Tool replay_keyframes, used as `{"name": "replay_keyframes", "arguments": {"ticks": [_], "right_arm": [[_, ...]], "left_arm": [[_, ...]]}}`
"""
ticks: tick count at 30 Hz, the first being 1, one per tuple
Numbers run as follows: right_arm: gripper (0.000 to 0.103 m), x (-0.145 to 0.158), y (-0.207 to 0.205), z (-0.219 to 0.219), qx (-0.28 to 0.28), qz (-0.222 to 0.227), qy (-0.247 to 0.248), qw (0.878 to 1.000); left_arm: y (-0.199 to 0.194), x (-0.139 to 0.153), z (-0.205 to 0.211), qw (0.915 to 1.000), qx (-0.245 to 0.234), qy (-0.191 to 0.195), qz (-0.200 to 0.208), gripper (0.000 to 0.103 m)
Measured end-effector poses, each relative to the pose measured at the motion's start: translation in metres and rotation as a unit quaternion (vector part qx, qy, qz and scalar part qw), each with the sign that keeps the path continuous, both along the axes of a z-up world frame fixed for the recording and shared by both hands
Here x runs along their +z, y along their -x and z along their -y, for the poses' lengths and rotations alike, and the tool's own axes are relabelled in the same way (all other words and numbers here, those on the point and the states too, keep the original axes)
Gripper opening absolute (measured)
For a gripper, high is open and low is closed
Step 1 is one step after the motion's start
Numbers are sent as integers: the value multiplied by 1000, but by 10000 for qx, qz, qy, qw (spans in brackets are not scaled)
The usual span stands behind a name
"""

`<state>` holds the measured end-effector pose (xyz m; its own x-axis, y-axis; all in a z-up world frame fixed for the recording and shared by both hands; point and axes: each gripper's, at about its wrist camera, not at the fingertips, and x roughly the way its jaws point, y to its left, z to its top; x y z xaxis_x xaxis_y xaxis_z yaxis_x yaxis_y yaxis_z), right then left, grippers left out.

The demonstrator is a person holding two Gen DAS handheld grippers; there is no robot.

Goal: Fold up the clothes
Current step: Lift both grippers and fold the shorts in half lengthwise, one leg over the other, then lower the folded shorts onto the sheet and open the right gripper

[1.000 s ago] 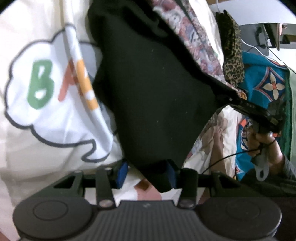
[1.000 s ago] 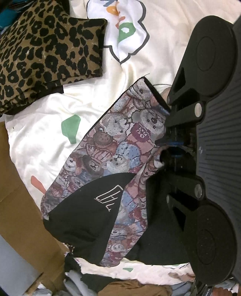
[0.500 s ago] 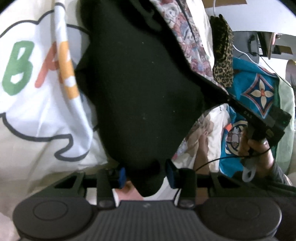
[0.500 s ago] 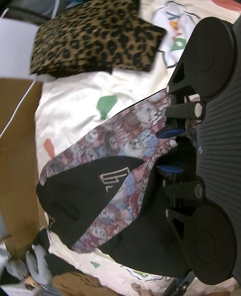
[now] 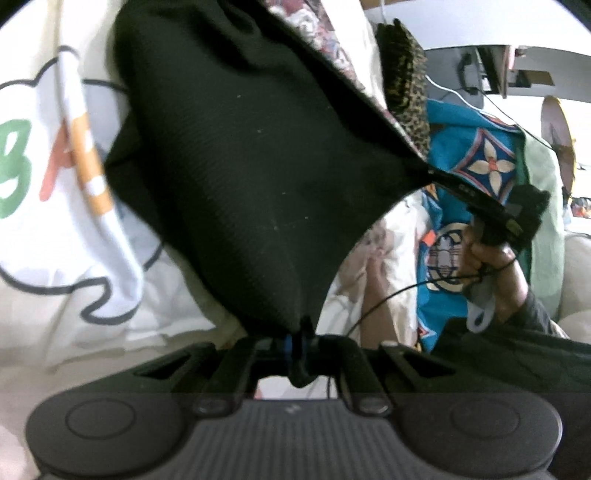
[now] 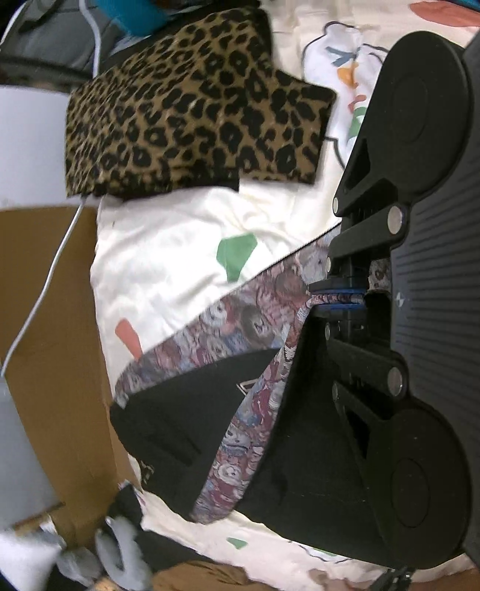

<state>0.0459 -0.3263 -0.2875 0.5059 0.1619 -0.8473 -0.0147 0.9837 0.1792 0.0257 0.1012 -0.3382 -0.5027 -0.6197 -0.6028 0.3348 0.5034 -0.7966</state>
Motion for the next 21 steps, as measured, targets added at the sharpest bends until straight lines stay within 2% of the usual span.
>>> {"name": "replay_keyframes", "arguments": {"ticks": [5,9,13,16,18,19,21], "right_arm": [[3,-11,-1,17,-362,-209,-66,9991],[3,-31,0,31,-585,-421,-234,9971],[6,-44,1,42,-778,-553,-572,9938],[9,-42,5,42,-756,-511,-521,9945],[9,-40,8,43,-737,-450,-553,9947],[7,-39,9,43,-725,-416,-574,9948],[4,-37,10,44,-703,-369,-619,9949]], "left_arm": [[2,-2,7,9999,-120,62,-19,4],[4,-6,12,9996,-222,-65,131,5],[4,-12,16,9993,-219,-228,196,15],[2,-13,16,9996,-116,-214,135,16],[1,-13,16,9998,-51,-179,79,14],[2,-14,16,9998,-92,-179,74,5],[4,-14,16,9996,-188,-184,68,4]]}}
